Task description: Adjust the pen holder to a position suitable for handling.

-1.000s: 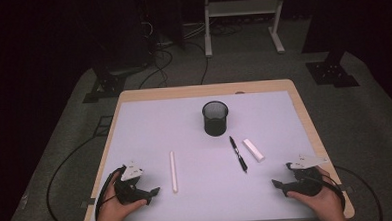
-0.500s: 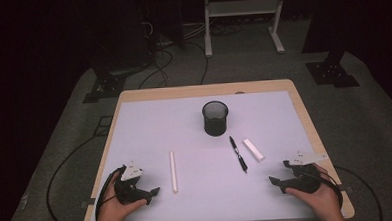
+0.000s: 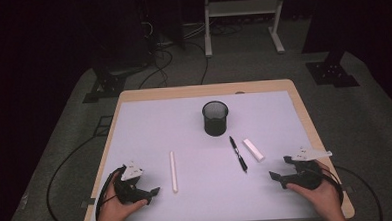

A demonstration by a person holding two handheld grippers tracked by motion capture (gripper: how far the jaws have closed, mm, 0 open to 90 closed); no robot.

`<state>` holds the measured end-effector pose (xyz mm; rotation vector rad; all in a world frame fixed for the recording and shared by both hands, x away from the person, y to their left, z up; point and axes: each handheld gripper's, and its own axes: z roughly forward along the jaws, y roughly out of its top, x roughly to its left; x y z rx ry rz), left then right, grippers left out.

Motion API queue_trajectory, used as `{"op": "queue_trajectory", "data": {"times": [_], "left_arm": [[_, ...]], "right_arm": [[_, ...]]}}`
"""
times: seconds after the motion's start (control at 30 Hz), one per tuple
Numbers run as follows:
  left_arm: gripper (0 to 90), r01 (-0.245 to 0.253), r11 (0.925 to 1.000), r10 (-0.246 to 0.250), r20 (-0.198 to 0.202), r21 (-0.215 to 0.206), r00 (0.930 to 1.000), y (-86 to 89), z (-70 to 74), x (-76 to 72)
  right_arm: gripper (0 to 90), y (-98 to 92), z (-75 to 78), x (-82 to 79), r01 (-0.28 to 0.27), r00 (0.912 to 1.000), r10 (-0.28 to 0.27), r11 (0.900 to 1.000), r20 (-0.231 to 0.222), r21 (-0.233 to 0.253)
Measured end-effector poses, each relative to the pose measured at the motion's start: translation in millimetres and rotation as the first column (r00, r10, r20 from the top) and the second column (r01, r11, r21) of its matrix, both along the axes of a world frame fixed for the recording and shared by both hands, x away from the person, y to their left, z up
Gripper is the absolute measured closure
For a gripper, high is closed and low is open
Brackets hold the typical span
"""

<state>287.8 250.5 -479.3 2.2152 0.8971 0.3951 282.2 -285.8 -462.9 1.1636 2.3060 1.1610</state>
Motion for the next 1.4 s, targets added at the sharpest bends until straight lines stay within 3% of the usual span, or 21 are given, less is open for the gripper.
{"op": "queue_trajectory", "data": {"times": [0.9, 1.4], "left_arm": [[1.6, 0.0, 1.0, 0.0, -0.001, -0.002, 1.0, 0.1, -0.1, 0.1], [1.6, 0.001, 1.0, -0.001, -0.003, 0.0, 1.0, 0.3, 0.0, 0.3]], "right_arm": [[16.4, 5.3, 19.4, 17.7, -0.01, 0.9999, 0.01, 1.0, 0.006, 0.028], [16.4, 15.5, 30.3, 31.2, -0.021, 0.9996, 0.021, 1.0, 0.019, 0.012]]}}
